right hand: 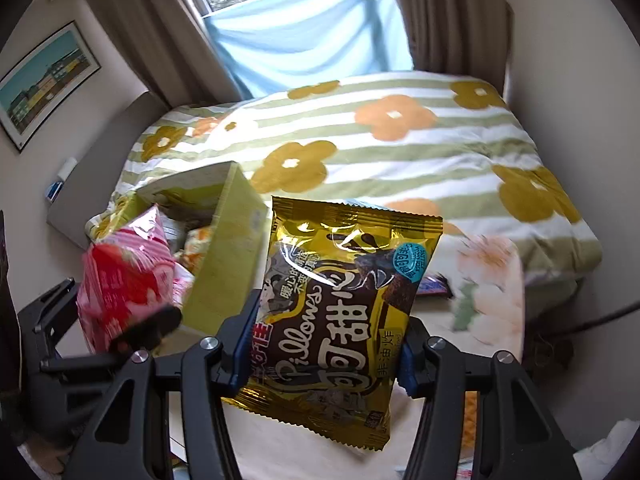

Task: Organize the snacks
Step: 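Carry both held packets over the yellow-green box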

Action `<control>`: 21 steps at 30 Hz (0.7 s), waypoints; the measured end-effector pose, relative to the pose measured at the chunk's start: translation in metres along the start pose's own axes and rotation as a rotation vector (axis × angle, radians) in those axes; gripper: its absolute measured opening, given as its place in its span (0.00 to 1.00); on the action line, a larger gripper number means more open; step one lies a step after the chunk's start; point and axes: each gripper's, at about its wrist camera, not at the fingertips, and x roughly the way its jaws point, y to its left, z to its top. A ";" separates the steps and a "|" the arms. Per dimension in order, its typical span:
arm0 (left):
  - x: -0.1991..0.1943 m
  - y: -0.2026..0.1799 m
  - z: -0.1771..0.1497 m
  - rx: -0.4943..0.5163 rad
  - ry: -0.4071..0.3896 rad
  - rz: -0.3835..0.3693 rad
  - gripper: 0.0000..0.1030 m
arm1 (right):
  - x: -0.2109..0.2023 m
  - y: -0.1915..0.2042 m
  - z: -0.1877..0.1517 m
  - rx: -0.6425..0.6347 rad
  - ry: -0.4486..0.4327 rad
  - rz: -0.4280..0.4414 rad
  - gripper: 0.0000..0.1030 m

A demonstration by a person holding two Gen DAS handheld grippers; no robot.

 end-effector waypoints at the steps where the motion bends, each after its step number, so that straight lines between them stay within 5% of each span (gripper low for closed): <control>1: -0.002 0.017 0.001 -0.012 -0.008 0.012 0.57 | 0.002 0.008 0.001 -0.006 -0.005 0.003 0.51; 16: 0.033 0.203 -0.008 -0.058 0.044 0.057 0.57 | 0.091 0.161 0.034 -0.012 0.011 0.043 0.51; 21: 0.062 0.230 -0.016 -0.034 0.108 0.048 0.58 | 0.119 0.186 0.031 0.009 0.057 0.030 0.51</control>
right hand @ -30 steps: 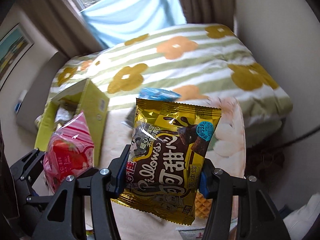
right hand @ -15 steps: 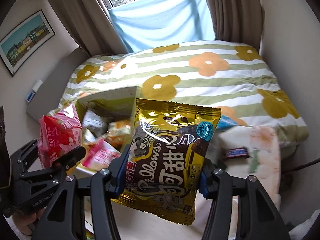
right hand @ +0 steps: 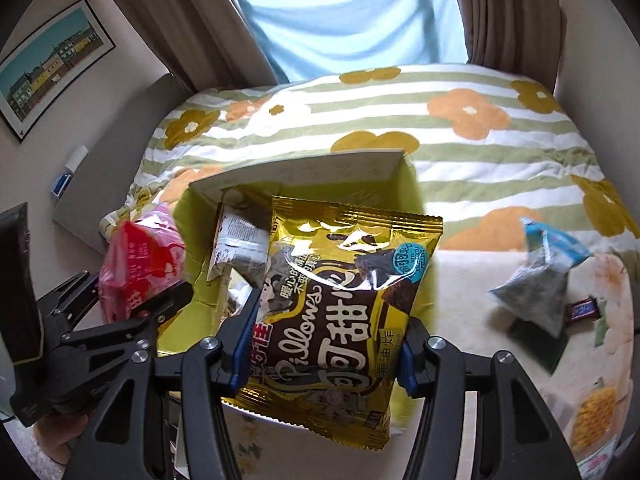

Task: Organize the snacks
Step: 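Carry both held packets over the yellow-green box, then open both tools to drop the packets into the box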

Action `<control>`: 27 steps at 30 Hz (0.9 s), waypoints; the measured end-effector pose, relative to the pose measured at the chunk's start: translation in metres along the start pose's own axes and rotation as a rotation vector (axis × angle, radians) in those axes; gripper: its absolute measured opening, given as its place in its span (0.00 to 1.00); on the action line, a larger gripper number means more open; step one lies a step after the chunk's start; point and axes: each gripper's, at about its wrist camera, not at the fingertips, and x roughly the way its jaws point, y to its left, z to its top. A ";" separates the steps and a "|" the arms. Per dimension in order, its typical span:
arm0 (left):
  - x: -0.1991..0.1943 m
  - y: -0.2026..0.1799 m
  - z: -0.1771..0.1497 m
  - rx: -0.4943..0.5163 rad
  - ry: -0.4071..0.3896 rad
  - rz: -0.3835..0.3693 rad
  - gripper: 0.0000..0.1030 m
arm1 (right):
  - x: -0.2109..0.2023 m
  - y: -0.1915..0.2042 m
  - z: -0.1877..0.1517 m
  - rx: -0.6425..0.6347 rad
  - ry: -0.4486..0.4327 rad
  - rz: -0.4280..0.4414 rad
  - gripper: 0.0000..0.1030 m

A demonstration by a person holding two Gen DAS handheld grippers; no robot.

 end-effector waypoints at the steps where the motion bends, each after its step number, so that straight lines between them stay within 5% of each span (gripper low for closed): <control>1: 0.006 0.002 -0.001 0.008 0.008 -0.004 0.59 | 0.003 0.003 0.000 0.005 0.007 -0.004 0.51; 4: 0.013 0.002 -0.004 0.031 0.013 0.005 0.75 | 0.012 0.006 -0.003 0.028 0.028 -0.022 0.51; 6: 0.016 0.002 -0.005 0.036 0.007 0.013 1.00 | 0.017 0.004 -0.005 0.048 0.039 -0.038 0.51; 22: 0.007 0.013 -0.031 -0.080 0.049 -0.076 1.00 | 0.032 0.003 -0.006 0.047 0.072 -0.018 0.52; 25: 0.001 0.014 -0.032 -0.100 0.034 -0.077 1.00 | 0.036 -0.001 -0.002 0.055 0.069 -0.031 0.73; 26: 0.000 0.015 -0.032 -0.103 0.030 -0.077 1.00 | 0.034 -0.002 -0.001 0.062 0.045 -0.034 0.92; 27: -0.002 0.015 -0.032 -0.105 0.026 -0.076 1.00 | 0.032 -0.004 -0.001 0.069 0.019 -0.026 0.99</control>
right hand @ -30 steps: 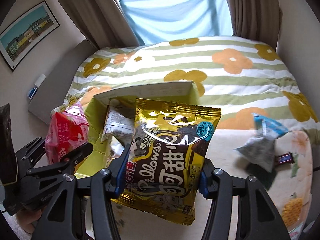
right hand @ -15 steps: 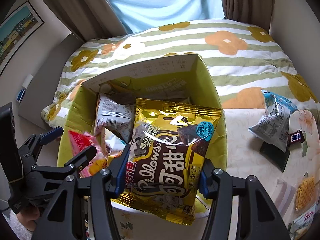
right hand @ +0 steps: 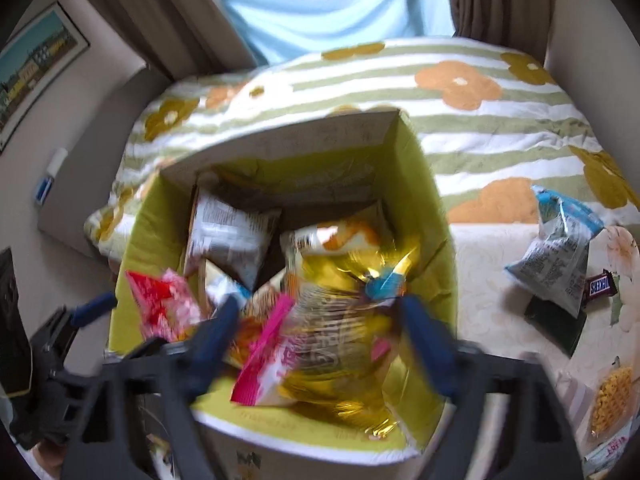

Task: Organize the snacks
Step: 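Open both tools to drop the packets into the box, then move both tools back to the snacks on the tray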

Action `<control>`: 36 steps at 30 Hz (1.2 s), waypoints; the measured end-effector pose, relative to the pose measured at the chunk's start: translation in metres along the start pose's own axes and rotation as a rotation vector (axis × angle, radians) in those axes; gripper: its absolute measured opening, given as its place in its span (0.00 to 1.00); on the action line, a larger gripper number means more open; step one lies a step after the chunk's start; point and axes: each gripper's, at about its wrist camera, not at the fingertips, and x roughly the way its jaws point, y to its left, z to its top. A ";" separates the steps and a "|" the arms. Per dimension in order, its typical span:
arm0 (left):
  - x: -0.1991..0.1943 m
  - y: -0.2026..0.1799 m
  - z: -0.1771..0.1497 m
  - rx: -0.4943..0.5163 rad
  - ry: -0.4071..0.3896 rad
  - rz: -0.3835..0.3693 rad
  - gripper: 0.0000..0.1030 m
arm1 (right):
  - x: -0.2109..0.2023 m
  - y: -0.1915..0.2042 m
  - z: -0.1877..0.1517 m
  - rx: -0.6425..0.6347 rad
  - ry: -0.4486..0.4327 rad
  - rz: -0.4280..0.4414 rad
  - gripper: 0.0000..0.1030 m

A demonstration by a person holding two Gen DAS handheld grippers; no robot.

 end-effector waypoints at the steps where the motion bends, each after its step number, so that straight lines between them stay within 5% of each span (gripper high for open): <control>1: -0.001 0.000 0.000 0.000 -0.002 0.001 1.00 | -0.003 0.000 -0.002 0.002 -0.024 0.008 0.99; 22: -0.033 -0.010 -0.007 0.042 -0.047 -0.041 1.00 | -0.037 0.010 -0.020 -0.051 -0.060 -0.022 0.99; 36: -0.040 -0.069 -0.014 0.166 -0.054 -0.118 1.00 | -0.088 -0.028 -0.048 0.020 -0.109 -0.112 0.99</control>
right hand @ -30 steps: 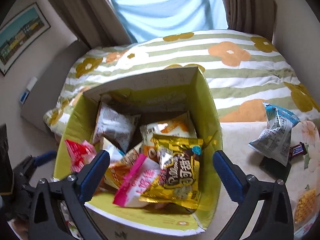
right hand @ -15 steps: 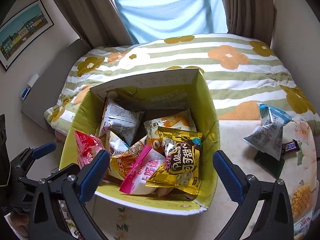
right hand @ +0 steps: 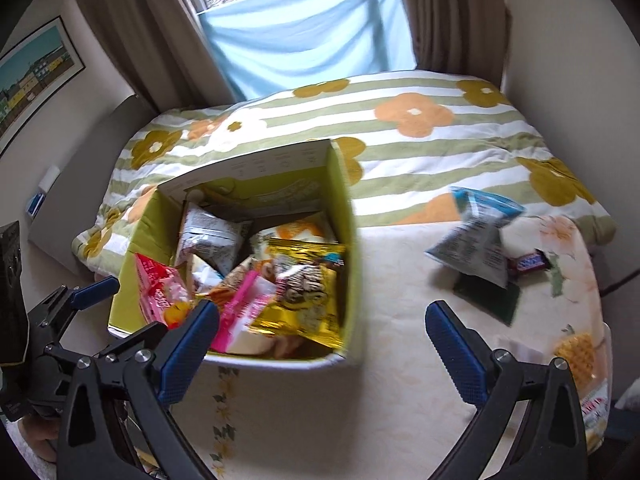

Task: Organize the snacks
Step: 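Move both tools back to the snacks on the tray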

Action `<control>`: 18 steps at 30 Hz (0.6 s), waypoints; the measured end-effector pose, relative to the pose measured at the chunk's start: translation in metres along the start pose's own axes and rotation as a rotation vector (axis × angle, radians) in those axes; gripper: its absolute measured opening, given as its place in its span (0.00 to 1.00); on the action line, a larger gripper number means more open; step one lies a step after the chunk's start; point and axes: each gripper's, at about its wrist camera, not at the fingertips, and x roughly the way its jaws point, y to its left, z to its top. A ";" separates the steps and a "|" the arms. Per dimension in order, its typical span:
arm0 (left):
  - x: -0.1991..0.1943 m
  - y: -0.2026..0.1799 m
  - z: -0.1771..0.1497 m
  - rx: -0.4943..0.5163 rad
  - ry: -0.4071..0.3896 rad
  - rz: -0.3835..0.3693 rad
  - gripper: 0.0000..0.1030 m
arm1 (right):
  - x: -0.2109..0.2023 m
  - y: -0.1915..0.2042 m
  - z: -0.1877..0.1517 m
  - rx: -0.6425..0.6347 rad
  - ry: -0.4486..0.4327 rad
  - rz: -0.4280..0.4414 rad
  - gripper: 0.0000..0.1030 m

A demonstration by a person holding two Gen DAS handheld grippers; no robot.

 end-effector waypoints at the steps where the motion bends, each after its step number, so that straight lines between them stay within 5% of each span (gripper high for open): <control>1: -0.002 -0.009 0.000 0.007 -0.004 -0.001 1.00 | -0.004 -0.005 -0.002 0.004 -0.005 -0.004 0.99; 18: 0.003 -0.185 -0.015 0.022 -0.008 -0.042 1.00 | -0.108 -0.152 -0.052 -0.019 -0.089 -0.103 0.99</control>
